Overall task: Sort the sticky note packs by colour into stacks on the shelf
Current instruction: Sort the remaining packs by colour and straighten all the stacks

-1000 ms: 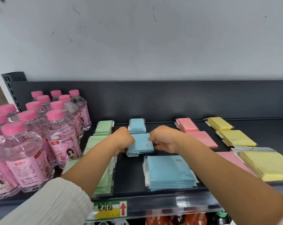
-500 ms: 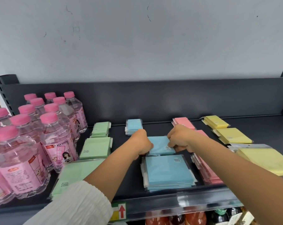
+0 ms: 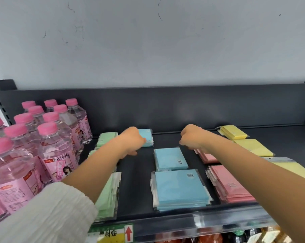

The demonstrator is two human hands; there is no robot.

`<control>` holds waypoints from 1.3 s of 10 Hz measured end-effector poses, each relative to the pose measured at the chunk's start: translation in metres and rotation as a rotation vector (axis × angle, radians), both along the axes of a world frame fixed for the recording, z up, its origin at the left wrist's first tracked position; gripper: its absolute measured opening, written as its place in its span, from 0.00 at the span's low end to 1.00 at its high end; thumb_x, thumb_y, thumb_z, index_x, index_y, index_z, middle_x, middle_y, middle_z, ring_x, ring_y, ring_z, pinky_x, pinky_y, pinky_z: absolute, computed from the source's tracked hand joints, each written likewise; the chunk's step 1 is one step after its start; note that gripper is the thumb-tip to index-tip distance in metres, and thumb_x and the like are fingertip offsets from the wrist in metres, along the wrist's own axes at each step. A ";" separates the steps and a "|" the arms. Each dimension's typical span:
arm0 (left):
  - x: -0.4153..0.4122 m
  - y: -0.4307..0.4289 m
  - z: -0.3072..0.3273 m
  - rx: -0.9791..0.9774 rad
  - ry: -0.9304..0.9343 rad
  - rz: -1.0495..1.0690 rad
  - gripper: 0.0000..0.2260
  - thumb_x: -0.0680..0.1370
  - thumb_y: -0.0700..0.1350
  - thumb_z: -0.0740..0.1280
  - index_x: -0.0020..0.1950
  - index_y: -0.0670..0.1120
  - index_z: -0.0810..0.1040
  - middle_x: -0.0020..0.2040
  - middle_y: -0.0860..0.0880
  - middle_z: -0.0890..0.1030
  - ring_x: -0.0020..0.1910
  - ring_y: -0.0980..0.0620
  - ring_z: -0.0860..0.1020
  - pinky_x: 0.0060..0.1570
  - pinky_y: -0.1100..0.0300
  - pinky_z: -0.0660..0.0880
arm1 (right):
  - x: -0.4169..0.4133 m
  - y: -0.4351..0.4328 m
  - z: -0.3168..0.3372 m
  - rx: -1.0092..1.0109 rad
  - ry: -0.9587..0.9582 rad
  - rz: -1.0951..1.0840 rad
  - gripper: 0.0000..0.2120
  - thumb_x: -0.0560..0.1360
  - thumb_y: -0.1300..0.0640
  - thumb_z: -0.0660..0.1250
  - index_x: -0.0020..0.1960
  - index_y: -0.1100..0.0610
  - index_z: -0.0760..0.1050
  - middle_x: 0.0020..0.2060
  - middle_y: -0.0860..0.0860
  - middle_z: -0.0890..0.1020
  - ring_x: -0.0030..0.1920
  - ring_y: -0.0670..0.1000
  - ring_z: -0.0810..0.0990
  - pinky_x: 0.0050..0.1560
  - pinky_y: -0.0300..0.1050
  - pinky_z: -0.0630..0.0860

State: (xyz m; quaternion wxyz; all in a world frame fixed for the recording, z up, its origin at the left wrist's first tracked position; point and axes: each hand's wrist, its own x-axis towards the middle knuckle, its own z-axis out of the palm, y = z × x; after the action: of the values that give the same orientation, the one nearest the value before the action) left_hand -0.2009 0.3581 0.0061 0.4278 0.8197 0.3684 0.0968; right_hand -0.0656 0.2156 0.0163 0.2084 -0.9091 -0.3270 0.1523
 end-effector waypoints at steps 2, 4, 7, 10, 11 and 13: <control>0.015 0.044 0.002 -0.177 -0.085 0.138 0.13 0.79 0.44 0.61 0.62 0.41 0.68 0.56 0.47 0.71 0.59 0.47 0.71 0.57 0.55 0.72 | 0.005 0.033 0.006 0.278 0.376 0.005 0.15 0.75 0.69 0.60 0.62 0.67 0.71 0.55 0.63 0.77 0.55 0.59 0.78 0.50 0.44 0.77; 0.044 0.062 -0.023 -0.366 -0.163 0.157 0.12 0.79 0.41 0.61 0.62 0.38 0.71 0.61 0.42 0.76 0.59 0.45 0.75 0.58 0.52 0.74 | 0.011 0.076 -0.005 0.358 0.670 -0.097 0.19 0.77 0.68 0.59 0.68 0.63 0.65 0.63 0.59 0.73 0.61 0.54 0.75 0.59 0.46 0.75; 0.057 0.060 -0.031 -0.466 -0.214 0.135 0.12 0.80 0.42 0.60 0.61 0.37 0.72 0.58 0.41 0.79 0.56 0.46 0.78 0.52 0.53 0.76 | 0.022 0.098 -0.024 0.397 0.789 -0.130 0.18 0.77 0.70 0.56 0.66 0.65 0.67 0.62 0.60 0.75 0.62 0.56 0.75 0.62 0.53 0.74; 0.081 0.016 -0.030 -0.474 -0.227 0.058 0.14 0.81 0.47 0.58 0.61 0.39 0.71 0.55 0.44 0.80 0.53 0.48 0.79 0.52 0.54 0.77 | 0.041 0.056 -0.019 0.430 0.803 -0.149 0.16 0.76 0.72 0.53 0.60 0.67 0.71 0.56 0.60 0.80 0.56 0.57 0.80 0.59 0.53 0.76; 0.085 0.010 -0.031 -0.463 -0.224 0.062 0.14 0.81 0.47 0.59 0.62 0.40 0.70 0.55 0.44 0.79 0.53 0.47 0.79 0.53 0.53 0.78 | 0.042 0.049 -0.019 0.426 0.791 -0.159 0.16 0.76 0.73 0.53 0.61 0.68 0.71 0.56 0.60 0.80 0.55 0.57 0.80 0.56 0.51 0.77; 0.076 0.008 -0.027 -0.471 -0.233 0.080 0.16 0.81 0.46 0.59 0.66 0.40 0.68 0.60 0.44 0.77 0.58 0.48 0.76 0.58 0.55 0.74 | 0.037 0.050 -0.020 0.376 0.681 -0.183 0.14 0.75 0.72 0.55 0.58 0.66 0.72 0.55 0.59 0.79 0.56 0.57 0.78 0.59 0.51 0.75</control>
State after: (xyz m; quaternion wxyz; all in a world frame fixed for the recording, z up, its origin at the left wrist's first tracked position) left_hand -0.1248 0.3664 -0.0208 0.6423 0.6656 0.3609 0.1190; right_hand -0.0286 0.2656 -0.0040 0.4802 -0.7781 -0.1793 0.3632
